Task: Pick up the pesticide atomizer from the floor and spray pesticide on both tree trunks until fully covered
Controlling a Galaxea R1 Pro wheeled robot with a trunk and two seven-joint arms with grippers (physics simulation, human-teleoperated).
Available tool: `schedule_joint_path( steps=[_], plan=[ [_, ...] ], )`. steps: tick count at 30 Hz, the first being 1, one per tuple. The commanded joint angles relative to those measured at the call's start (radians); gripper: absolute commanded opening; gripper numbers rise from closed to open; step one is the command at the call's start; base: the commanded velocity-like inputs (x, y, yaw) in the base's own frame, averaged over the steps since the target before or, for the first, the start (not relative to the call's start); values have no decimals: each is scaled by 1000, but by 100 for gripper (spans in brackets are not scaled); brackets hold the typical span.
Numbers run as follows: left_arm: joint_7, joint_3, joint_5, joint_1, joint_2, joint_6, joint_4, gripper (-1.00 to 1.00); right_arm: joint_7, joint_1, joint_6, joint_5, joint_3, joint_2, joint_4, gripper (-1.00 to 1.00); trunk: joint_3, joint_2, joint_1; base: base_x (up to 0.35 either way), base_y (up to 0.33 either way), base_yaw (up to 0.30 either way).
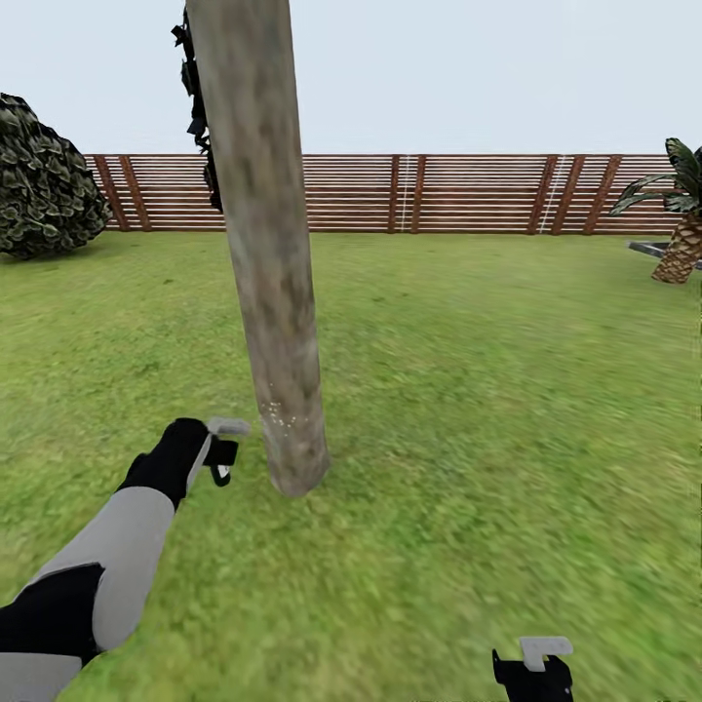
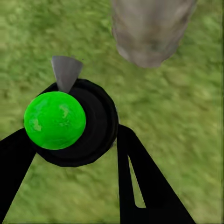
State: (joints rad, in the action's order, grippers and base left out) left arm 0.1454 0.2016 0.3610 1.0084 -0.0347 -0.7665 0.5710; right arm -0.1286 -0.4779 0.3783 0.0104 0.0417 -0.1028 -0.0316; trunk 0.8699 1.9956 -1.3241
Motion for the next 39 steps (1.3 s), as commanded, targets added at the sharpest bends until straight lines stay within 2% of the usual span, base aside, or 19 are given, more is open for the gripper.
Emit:
schedule_joint_path(
  steps=[1,6,12,20,25,27,30,33,36,39],
  plan=[
    [18,1,10,0,0,-3,2,-100,-5,-1,2,1,4,0,1,100,1,0,0,0,0,-186],
    [25,-2,10,-2,11,-2,2,-100,-5,-1,2,0,4,0,1,100,1,0,0,2,0,-211],
    [25,-4,13,-10,29,-2,2,-100,-5,-1,2,0,4,0,1,100,1,0,0,248,-47,-17],
    [25,-5,15,-14,30,-2,1,-100,-5,-1,2,0,4,-2,1,100,1,0,0,154,-235,0],
    [24,-7,15,-17,29,1,0,-100,-5,-1,2,0,4,-2,1,100,1,0,0,-51,-272,0],
    [24,-6,17,-19,23,6,-5,-100,-5,-1,2,1,4,-2,1,100,1,0,0,35,-272,0],
    [23,1,18,-23,-1,10,-15,-100,-5,-1,2,1,4,-1,1,100,1,0,0,172,-235,0],
    [23,3,16,-62,-30,13,-15,-100,-5,-1,2,1,4,-1,1,100,1,0,0,205,-154,0],
    [16,-1,13,-109,-30,20,-9,-100,-5,-1,2,0,5,0,1,100,1,0,0,60,-31,0],
    [15,-2,11,-119,-18,28,-16,-100,-5,-1,2,1,4,0,1,100,1,0,0,7,-4,0]
  ],
)
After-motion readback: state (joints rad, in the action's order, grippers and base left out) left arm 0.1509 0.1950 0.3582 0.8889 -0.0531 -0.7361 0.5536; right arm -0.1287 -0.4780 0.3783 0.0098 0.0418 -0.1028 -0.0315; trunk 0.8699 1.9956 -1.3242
